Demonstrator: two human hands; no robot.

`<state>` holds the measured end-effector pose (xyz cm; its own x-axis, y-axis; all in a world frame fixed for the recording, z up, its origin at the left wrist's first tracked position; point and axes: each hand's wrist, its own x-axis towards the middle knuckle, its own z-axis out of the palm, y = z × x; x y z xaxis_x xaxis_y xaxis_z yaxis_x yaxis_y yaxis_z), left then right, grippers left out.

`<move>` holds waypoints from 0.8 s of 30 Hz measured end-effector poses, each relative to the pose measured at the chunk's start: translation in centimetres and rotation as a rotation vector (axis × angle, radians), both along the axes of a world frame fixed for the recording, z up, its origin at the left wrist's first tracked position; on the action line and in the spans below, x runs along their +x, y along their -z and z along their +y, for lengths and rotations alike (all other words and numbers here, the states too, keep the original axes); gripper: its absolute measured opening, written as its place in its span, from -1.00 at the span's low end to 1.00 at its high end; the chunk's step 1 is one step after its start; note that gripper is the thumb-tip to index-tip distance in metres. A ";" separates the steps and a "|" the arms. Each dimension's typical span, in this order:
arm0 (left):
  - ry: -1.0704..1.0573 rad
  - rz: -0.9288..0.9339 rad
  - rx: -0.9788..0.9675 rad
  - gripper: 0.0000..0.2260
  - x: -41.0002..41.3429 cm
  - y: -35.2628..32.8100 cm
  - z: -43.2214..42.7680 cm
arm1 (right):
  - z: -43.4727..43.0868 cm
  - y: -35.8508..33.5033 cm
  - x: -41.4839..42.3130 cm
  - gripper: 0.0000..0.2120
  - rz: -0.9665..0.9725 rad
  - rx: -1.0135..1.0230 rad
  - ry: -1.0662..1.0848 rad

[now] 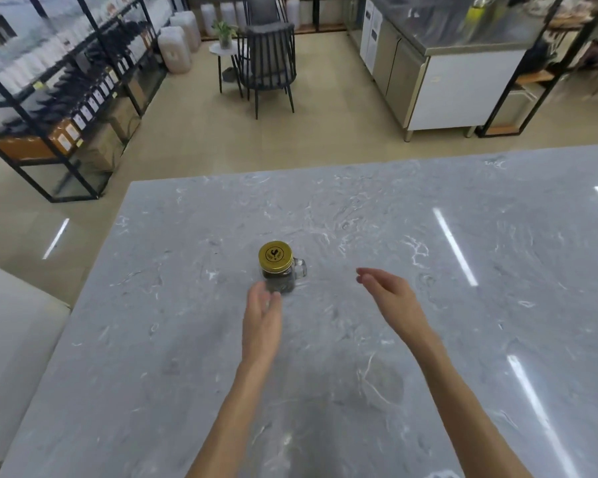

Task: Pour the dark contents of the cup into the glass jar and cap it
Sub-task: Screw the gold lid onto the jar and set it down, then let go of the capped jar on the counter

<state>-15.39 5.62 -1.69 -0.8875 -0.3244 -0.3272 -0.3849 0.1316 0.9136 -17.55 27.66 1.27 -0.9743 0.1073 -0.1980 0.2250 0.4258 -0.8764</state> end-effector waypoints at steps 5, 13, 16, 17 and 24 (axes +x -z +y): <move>0.351 -0.245 0.176 -0.62 8.2 2.9 6.1 | 8.0 1.8 11.0 -0.69 -0.093 0.130 0.292; 0.386 -0.223 0.264 -0.58 10.5 5.0 11.7 | 6.2 5.2 15.8 -0.70 -0.289 -0.470 0.364; 0.383 -0.202 0.258 -0.61 10.2 5.2 11.4 | 6.1 5.5 16.2 -0.71 -0.274 -0.539 0.358; 0.380 -0.201 0.250 -0.62 10.2 5.1 11.3 | 6.1 5.6 16.3 -0.72 -0.263 -0.545 0.355; 0.400 -0.113 0.157 -0.57 4.5 2.3 10.3 | 4.7 3.3 9.9 -0.80 -0.161 -0.489 0.302</move>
<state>-10.88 15.97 -3.97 -0.8888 0.0990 -0.4475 -0.4307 0.1539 0.8893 -7.62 32.31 -2.06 -0.8684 0.2340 -0.4371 0.4199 -0.1218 -0.8994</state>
